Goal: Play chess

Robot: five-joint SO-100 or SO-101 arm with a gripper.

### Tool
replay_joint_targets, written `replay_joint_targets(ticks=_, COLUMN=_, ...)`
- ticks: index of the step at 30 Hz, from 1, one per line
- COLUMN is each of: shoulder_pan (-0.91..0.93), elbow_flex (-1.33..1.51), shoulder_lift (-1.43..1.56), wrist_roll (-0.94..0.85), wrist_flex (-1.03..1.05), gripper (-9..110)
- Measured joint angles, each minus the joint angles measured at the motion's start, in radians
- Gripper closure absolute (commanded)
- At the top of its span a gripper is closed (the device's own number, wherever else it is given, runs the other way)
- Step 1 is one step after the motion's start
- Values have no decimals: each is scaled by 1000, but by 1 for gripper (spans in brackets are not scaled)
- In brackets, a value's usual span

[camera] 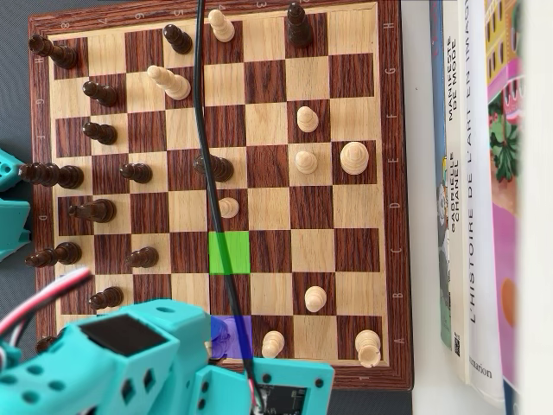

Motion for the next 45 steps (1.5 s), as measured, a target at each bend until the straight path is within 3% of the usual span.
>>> replay_joint_targets(ticks=18, shoulder_pan=-130, elbow_flex=149, shoulder_lift=210, wrist_roll=23, wrist_flex=0, gripper=95)
replay_joint_targets(ticks=45, shoulder_pan=-252, elbow_flex=222, shoulder_lift=222, wrist_roll=46, wrist_flex=-3, gripper=95)
